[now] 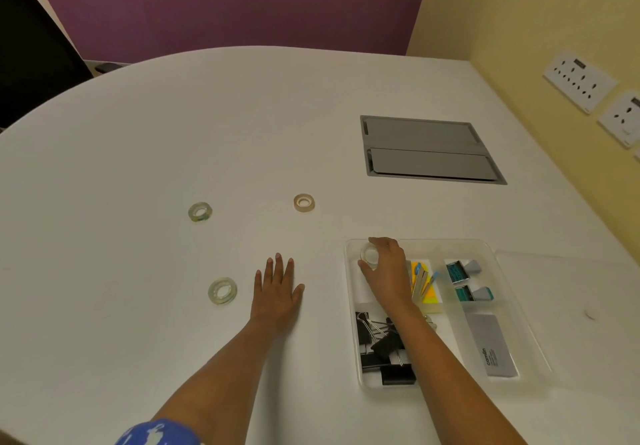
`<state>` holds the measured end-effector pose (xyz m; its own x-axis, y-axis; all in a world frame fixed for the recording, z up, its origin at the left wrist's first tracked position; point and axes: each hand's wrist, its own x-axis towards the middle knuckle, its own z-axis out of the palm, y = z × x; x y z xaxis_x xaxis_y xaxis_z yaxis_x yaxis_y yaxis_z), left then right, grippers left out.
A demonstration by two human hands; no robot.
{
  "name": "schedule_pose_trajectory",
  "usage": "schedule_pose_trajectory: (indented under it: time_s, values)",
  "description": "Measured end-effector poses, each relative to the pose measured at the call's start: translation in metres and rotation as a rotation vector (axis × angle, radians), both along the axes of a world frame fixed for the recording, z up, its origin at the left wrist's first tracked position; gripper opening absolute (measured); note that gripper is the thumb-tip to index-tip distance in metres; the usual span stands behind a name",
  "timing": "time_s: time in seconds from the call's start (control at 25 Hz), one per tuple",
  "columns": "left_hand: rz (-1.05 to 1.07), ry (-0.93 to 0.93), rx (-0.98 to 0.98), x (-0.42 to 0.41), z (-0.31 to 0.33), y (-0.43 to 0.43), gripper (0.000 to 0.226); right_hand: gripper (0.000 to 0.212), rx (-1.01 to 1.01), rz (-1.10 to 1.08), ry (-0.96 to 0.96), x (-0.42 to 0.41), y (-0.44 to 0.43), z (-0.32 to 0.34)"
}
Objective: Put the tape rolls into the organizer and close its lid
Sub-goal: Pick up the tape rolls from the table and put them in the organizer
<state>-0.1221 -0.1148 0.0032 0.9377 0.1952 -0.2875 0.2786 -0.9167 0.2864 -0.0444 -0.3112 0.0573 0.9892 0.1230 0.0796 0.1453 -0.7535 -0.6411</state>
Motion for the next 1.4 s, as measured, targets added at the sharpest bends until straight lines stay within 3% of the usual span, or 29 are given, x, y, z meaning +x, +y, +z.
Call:
schedule_pose_trajectory:
  time_s: [0.28, 0.52, 0.96, 1.08, 1.24, 1.4]
  values:
    - [-0.009, 0.017, -0.002, 0.001, 0.000, 0.001, 0.061, 0.068, -0.013, -0.031, 0.146, -0.008, 0.015, -0.005]
    - [-0.017, 0.026, 0.001, 0.001, -0.001, 0.003, 0.061, 0.055, -0.010, -0.031, 0.215, -0.005, 0.017, -0.009]
    - [-0.009, -0.004, -0.002, 0.000, -0.004, 0.003, 0.061, 0.056, -0.101, -0.018, 0.283, -0.002, 0.007, -0.006]
    - [0.008, -0.054, -0.013, -0.001, -0.009, 0.003, 0.061, 0.050, -0.111, -0.047, 0.250, -0.002, 0.008, 0.000]
    - [0.022, -0.126, 0.020, -0.003, -0.017, 0.003, 0.061, 0.032, -0.080, -0.087, 0.073, 0.010, 0.019, 0.018]
    - [0.012, -0.158, 0.051, 0.010, -0.019, 0.009, 0.060, 0.033, -0.035, -0.009, 0.051, 0.034, 0.047, 0.025]
